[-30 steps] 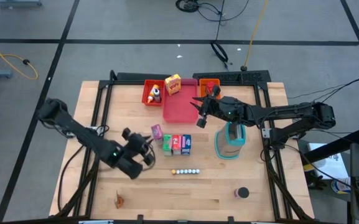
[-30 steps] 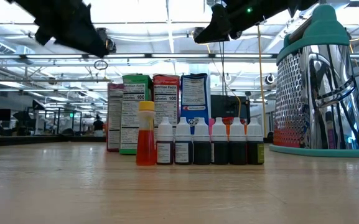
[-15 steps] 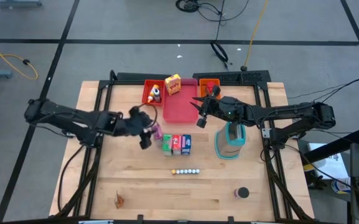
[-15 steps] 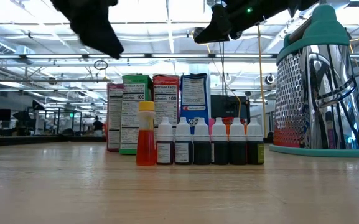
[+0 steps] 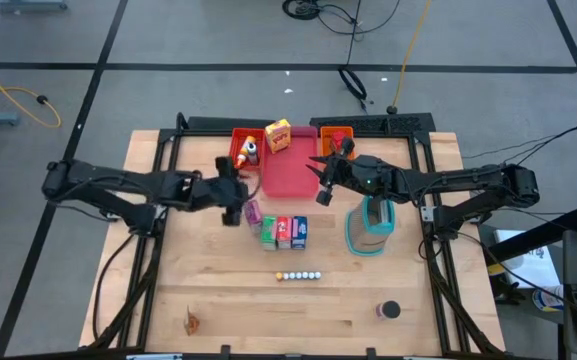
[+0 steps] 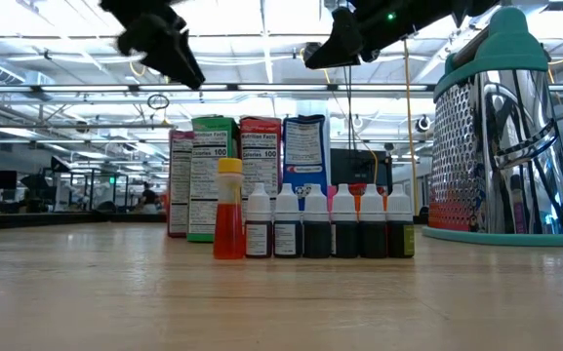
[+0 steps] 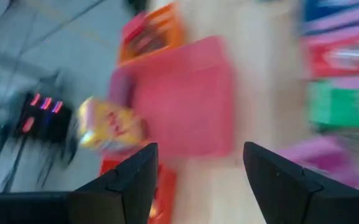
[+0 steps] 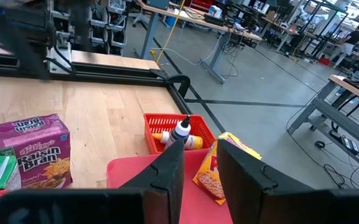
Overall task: Pick & Place Kitchen Items
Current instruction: Put the violet cereal box into the pink bin
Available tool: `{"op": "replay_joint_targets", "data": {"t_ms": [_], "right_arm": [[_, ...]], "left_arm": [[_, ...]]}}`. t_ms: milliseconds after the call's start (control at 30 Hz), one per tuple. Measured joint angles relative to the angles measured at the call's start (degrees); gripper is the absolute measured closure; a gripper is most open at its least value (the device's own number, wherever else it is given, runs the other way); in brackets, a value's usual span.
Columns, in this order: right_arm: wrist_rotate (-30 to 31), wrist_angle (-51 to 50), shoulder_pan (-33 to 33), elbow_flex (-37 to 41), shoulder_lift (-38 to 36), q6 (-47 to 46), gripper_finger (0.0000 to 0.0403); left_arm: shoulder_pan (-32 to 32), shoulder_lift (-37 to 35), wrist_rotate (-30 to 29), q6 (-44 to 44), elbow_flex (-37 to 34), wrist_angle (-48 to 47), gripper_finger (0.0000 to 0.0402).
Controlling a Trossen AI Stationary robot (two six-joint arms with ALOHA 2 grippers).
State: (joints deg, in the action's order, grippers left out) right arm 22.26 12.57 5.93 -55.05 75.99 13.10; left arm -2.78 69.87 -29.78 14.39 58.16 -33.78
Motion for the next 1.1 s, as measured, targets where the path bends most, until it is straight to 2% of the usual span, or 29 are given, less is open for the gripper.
{"op": "replay_joint_targets", "data": {"t_ms": [67, 133, 233, 367, 533, 733, 1100], "right_arm": [[0.02, 0.22, 0.00, 0.00, 0.00, 0.00, 0.0314], [0.03, 0.40, 0.00, 0.00, -0.01, 0.00, 0.0314], [0.07, 0.44, 0.00, 0.00, -0.02, 0.00, 0.0314], [0.07, 0.44, 0.00, 0.00, 0.00, 0.00, 0.0314], [0.06, 0.43, -0.04, 0.00, -0.01, 0.00, 0.0314], [0.07, 0.11, -0.03, 0.00, -0.01, 0.00, 0.0314], [0.00, -1.74, -0.02, 0.00, 0.00, 0.02, 0.0314]], "left_arm": [[1.95, 2.39, -2.32, -8.64, 4.25, -5.04, 0.0165], [4.25, 5.82, -2.26, -22.70, 10.52, -8.98, 0.0165], [7.67, 11.41, 7.71, -42.32, 19.42, -21.93, 0.0165], [9.99, 17.86, 20.39, -55.04, 28.24, -32.64, 0.0165], [11.50, 22.57, 27.91, -63.84, 31.29, -34.42, 0.0165], [11.55, 26.32, 34.03, -68.09, 31.04, -37.09, 0.0165], [10.84, 27.60, 31.16, -72.48, 31.08, -40.79, 0.0165]]}}
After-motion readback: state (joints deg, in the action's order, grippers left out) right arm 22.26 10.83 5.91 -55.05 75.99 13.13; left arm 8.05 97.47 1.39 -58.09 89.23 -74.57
